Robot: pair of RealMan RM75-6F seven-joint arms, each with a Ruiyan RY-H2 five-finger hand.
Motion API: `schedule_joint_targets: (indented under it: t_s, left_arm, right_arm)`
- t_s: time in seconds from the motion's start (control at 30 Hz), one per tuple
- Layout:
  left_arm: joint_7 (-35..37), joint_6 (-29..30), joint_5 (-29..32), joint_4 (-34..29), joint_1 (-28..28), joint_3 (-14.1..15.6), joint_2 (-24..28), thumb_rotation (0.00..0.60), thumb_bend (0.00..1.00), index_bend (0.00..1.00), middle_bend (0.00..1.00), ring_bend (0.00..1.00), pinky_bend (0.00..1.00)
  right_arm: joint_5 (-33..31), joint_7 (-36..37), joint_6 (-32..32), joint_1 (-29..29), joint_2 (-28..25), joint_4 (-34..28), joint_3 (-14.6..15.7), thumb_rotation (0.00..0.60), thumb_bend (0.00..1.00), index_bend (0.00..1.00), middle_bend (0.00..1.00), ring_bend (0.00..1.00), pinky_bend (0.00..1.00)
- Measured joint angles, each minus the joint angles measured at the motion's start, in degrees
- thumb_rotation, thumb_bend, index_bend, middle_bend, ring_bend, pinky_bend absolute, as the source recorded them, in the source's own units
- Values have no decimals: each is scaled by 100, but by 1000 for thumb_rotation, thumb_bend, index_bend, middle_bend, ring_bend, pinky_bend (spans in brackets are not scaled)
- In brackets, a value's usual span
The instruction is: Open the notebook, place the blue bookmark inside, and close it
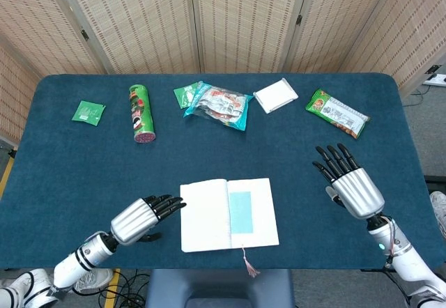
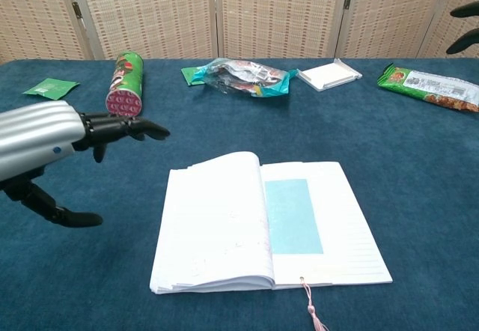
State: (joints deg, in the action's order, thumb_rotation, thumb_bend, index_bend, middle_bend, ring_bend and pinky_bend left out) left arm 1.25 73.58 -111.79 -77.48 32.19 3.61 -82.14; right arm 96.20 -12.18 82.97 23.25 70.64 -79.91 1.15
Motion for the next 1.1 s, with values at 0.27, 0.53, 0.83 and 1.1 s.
schedule_joint_targets:
  t_s: [0.27, 0.53, 0.83, 1.1]
  left_arm:
    - [-215, -240, -28, 99, 92, 213, -330, 600, 195, 85, 142, 194, 465]
    - [-411, -428, -9, 206, 168, 351, -606, 600, 188, 37, 85, 100, 378]
    - [-577, -293, 37, 517, 123, 365, -1054, 600, 145, 0, 0, 0, 169]
    - [-674, -230, 69, 750, 133, 374, -1373, 600, 145, 0, 0, 0, 167]
  right_arm:
    - [4, 90, -19, -74, 42, 66, -53, 600, 264, 205, 0, 0, 0]
    - [28, 179, -26, -128, 78, 140, -103, 600, 261, 196, 0, 0, 0]
    - [49, 218, -27, -179, 78, 164, -154, 600, 260, 190, 0, 0, 0]
    - [66, 224, -56, -196, 92, 156, -194, 600, 259, 189, 0, 0, 0]
